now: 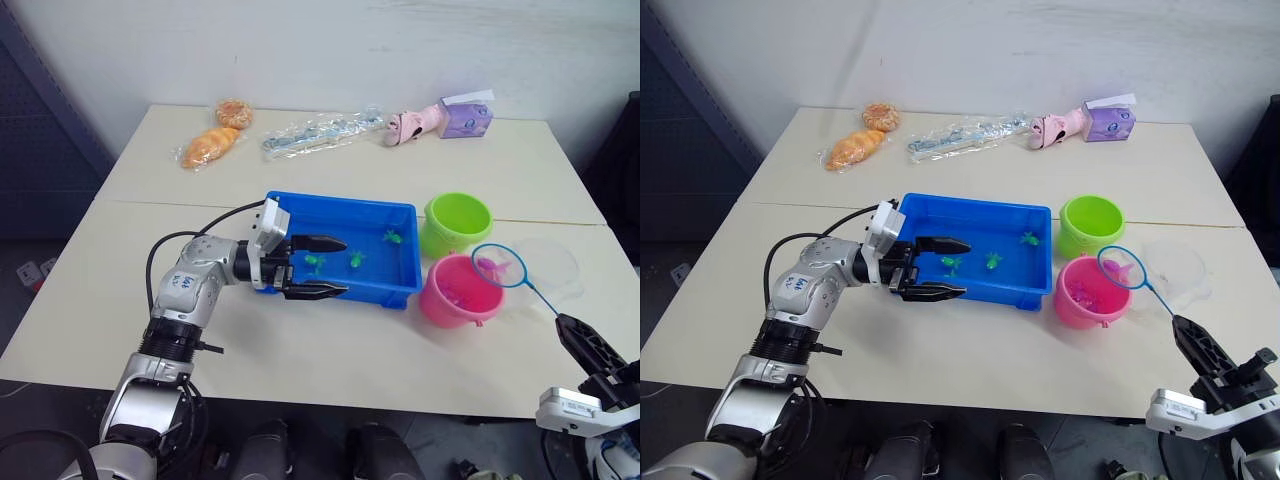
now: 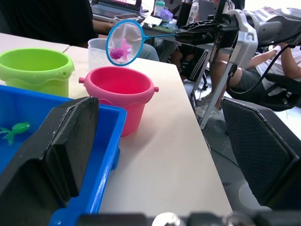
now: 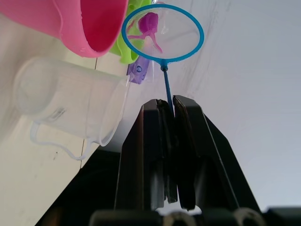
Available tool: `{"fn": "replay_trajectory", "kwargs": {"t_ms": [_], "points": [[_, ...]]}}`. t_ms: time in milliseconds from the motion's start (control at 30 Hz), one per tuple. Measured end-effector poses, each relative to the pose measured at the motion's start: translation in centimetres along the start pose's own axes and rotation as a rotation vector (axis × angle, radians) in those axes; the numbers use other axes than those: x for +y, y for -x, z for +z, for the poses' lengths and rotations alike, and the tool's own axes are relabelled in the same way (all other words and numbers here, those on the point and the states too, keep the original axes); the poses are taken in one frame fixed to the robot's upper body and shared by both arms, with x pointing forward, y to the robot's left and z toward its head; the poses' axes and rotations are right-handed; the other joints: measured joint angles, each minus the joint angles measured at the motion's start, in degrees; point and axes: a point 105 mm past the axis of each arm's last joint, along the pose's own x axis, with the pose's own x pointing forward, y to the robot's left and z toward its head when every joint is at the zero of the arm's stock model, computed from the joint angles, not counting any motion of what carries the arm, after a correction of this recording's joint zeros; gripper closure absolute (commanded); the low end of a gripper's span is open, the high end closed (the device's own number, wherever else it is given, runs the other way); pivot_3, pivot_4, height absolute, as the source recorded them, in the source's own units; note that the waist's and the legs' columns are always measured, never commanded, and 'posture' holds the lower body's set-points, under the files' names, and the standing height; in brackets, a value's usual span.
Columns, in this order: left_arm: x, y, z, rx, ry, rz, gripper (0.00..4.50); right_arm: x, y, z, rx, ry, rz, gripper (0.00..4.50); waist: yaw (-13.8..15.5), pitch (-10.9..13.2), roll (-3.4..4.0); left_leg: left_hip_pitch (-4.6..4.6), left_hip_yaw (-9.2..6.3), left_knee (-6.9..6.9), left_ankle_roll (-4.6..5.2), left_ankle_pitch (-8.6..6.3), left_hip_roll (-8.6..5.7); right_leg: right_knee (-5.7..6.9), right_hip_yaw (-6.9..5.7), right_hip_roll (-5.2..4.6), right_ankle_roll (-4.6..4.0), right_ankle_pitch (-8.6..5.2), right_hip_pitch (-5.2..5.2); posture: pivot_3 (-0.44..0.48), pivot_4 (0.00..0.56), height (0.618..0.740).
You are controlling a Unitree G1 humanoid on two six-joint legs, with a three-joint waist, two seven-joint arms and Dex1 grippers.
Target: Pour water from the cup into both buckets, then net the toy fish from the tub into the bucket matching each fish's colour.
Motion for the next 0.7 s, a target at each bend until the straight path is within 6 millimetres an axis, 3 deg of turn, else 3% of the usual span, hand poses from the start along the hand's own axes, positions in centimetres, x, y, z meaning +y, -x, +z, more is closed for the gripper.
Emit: {"fn": "replay_trajectory", "kwargs": {"t_ms": [100,433,567,700], "points": [[-0.1,-0.2,-0.1,-0.001,0.003,-0.009,0.05,0.2,-0.2,0.6,-0.02,-0.008,0.008,4.5,0.0,0.0,0.0,0.01,0.0,-0.02,-0.01,0.0,0.0,0.0,0.0,0.01,0.0,0.0,0.0,0.0,0.15,0.74],[-0.1,-0.3,-0.1,-0.003,0.003,-0.01,0.05,0.1,0.0,-0.1,0.055,-0.017,0.002,4.5,0.0,0.0,0.0,0.02,0.0,-0.03,-0.01,0.0,0.01,-0.01,0.0,0.0,0.0,0.0,0.01,0.0,0.15,0.74],[-0.2,-0.4,-0.1,-0.002,0.004,-0.014,0.05,0.2,-0.3,1.3,-0.002,-0.028,0.011,4.5,0.0,0.0,0.0,0.02,0.0,-0.03,-0.01,0.0,0.01,0.0,0.0,0.01,0.0,0.0,0.01,0.0,0.15,0.74],[-0.2,-0.5,-0.2,0.0,0.005,-0.016,0.05,0.1,-0.3,1.0,0.02,-0.023,0.01,4.5,0.0,0.0,0.0,0.02,0.0,-0.02,0.0,0.0,0.0,-0.02,0.0,0.0,0.0,0.0,0.02,0.0,0.15,0.74]]}}
